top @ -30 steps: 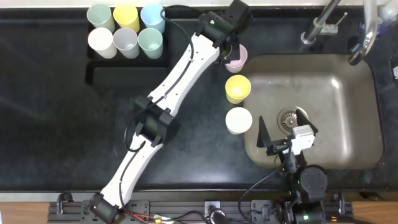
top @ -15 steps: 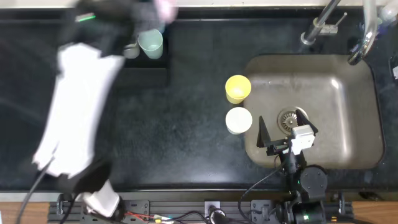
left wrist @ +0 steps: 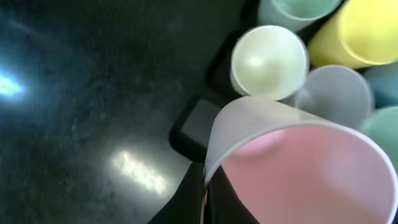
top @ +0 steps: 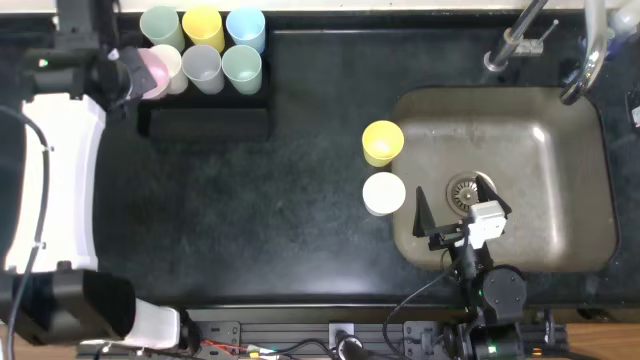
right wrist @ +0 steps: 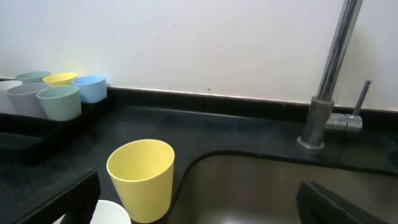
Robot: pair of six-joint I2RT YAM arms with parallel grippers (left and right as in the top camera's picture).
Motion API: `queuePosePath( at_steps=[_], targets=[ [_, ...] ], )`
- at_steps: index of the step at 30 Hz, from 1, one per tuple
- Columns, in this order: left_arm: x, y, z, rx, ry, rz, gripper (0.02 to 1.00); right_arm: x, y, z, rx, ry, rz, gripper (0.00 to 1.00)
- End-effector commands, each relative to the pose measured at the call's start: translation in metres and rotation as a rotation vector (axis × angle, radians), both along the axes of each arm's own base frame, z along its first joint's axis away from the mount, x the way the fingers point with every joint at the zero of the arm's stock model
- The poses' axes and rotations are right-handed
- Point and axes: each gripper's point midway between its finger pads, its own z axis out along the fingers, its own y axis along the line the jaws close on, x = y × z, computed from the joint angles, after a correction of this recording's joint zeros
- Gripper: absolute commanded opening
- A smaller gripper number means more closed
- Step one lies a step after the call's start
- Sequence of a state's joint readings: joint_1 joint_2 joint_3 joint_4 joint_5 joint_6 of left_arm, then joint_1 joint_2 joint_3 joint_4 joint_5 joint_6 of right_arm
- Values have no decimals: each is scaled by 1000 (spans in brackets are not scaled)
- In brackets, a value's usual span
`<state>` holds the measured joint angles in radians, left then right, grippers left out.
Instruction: Store Cups
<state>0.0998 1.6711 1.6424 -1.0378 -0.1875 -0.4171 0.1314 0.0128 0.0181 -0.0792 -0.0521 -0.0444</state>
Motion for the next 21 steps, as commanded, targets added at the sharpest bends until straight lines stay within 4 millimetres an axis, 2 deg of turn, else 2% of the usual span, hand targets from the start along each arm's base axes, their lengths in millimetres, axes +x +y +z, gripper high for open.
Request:
queuePosePath(
  at_steps=[1,6,14,21],
  targets=[
    [-6,13,-27,-51,17,-54,36,0,0,-3,4,-1,-1,996],
    [-8,23,-55,-84,52,-74,36,0,0,-3,4,-1,-1,998],
    [4,25,-88,-99,105,-95,36,0,0,-3,4,-1,-1,998],
    [10,26,-106,-107,128,-94,36,0,0,-3,4,-1,-1,998]
  ],
)
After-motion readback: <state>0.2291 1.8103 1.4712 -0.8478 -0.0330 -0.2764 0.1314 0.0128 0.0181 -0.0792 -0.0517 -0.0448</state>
